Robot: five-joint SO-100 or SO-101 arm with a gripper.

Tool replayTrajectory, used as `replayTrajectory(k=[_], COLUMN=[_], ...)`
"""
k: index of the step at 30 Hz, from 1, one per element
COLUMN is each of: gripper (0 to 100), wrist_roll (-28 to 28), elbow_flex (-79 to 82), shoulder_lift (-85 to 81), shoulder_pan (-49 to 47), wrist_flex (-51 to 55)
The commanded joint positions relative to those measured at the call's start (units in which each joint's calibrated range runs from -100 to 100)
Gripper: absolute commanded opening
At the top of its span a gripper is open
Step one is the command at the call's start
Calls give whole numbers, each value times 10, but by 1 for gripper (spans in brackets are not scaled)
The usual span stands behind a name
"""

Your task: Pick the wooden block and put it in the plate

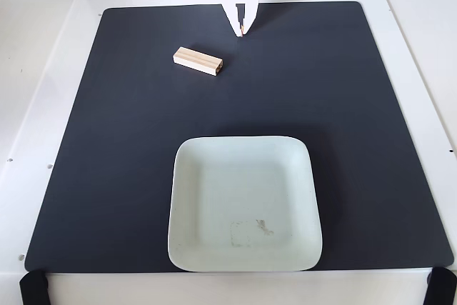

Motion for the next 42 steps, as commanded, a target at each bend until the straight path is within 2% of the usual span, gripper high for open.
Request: replayTrajectory(k=[1,42], gripper=[1,1], wrist_roll=[-1,-2], elbow_flex=[3,1], shoulder_lift=[2,3], shoulder_pan=[-1,2], wrist_flex=[4,4])
